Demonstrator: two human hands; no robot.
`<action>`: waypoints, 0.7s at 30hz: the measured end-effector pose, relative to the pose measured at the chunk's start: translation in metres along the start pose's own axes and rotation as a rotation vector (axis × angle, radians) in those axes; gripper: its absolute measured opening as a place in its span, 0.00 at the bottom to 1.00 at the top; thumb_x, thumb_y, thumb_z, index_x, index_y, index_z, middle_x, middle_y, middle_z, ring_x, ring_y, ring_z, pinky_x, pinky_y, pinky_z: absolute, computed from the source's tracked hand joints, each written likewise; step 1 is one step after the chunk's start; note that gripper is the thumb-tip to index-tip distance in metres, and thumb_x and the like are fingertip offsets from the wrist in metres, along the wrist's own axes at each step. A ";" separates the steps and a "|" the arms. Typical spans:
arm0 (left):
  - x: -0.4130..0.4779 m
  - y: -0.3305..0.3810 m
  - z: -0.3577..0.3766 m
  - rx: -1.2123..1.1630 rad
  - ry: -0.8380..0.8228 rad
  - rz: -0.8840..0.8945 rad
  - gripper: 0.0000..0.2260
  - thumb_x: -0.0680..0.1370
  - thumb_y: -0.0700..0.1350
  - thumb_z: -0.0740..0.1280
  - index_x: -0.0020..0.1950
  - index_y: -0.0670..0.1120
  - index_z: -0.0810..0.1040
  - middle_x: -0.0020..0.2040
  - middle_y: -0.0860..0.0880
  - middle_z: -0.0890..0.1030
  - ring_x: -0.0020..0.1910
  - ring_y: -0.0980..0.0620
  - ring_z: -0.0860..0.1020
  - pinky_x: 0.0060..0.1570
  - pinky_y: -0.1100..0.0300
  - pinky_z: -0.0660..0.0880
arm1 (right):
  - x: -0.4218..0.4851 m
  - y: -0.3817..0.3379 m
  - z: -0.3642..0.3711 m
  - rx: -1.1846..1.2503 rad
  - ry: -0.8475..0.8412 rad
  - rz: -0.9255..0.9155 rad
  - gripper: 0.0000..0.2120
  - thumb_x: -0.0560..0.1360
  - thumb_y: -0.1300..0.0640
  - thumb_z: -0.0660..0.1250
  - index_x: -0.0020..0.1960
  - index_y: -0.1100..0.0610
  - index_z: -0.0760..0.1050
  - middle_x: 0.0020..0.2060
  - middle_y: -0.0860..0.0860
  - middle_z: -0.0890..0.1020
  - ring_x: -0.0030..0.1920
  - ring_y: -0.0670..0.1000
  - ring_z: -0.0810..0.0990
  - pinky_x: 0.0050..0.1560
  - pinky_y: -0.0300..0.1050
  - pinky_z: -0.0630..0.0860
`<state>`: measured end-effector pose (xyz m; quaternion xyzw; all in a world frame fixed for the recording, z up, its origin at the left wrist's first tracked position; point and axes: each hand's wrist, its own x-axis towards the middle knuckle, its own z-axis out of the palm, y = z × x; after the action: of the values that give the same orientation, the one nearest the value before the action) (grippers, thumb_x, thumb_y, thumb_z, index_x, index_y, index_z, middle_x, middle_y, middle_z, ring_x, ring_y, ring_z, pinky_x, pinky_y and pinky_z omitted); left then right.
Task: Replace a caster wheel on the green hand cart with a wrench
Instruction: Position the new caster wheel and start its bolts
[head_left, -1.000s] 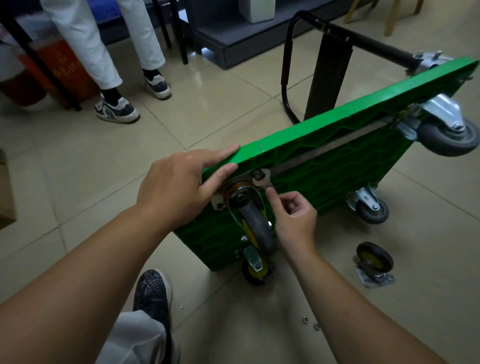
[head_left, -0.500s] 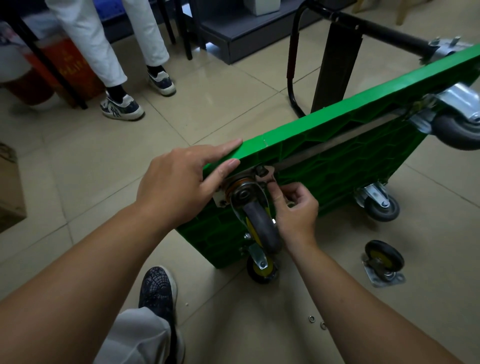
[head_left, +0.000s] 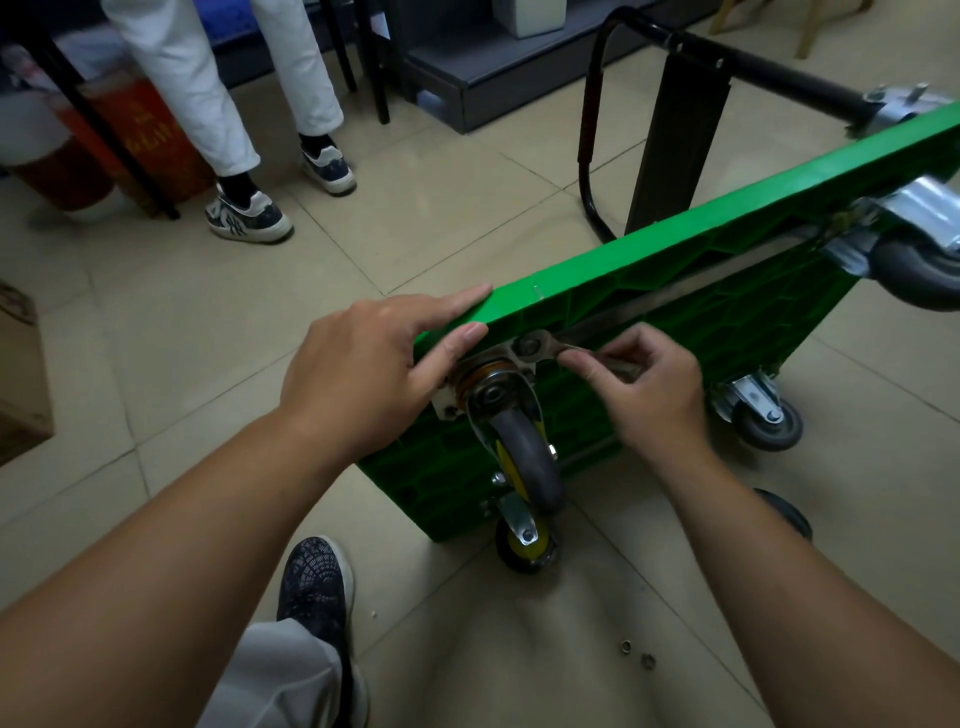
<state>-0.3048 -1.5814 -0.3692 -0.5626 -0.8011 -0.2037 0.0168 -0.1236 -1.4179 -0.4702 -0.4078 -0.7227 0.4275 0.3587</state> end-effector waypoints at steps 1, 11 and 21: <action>0.000 0.000 0.000 0.004 -0.006 -0.004 0.18 0.82 0.63 0.58 0.73 0.69 0.70 0.62 0.59 0.83 0.41 0.55 0.75 0.34 0.60 0.64 | 0.005 -0.006 -0.011 -0.143 -0.016 -0.060 0.24 0.62 0.30 0.73 0.39 0.50 0.75 0.35 0.45 0.81 0.39 0.45 0.80 0.38 0.44 0.79; 0.000 0.003 0.000 0.028 -0.022 -0.014 0.19 0.81 0.66 0.55 0.72 0.73 0.68 0.62 0.60 0.83 0.48 0.49 0.82 0.37 0.56 0.67 | 0.028 -0.161 -0.039 -1.408 -0.125 -1.257 0.11 0.77 0.50 0.68 0.45 0.58 0.76 0.39 0.57 0.84 0.43 0.57 0.79 0.59 0.53 0.68; 0.001 0.002 0.000 0.030 -0.034 -0.026 0.22 0.79 0.69 0.52 0.72 0.73 0.68 0.66 0.59 0.81 0.58 0.48 0.81 0.45 0.54 0.73 | 0.023 -0.139 -0.072 -0.926 -0.088 -0.919 0.23 0.69 0.34 0.70 0.44 0.55 0.76 0.39 0.50 0.81 0.43 0.54 0.76 0.53 0.50 0.67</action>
<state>-0.3029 -1.5803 -0.3679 -0.5553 -0.8114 -0.1822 0.0091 -0.1102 -1.4154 -0.3127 -0.1518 -0.9468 -0.1084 0.2621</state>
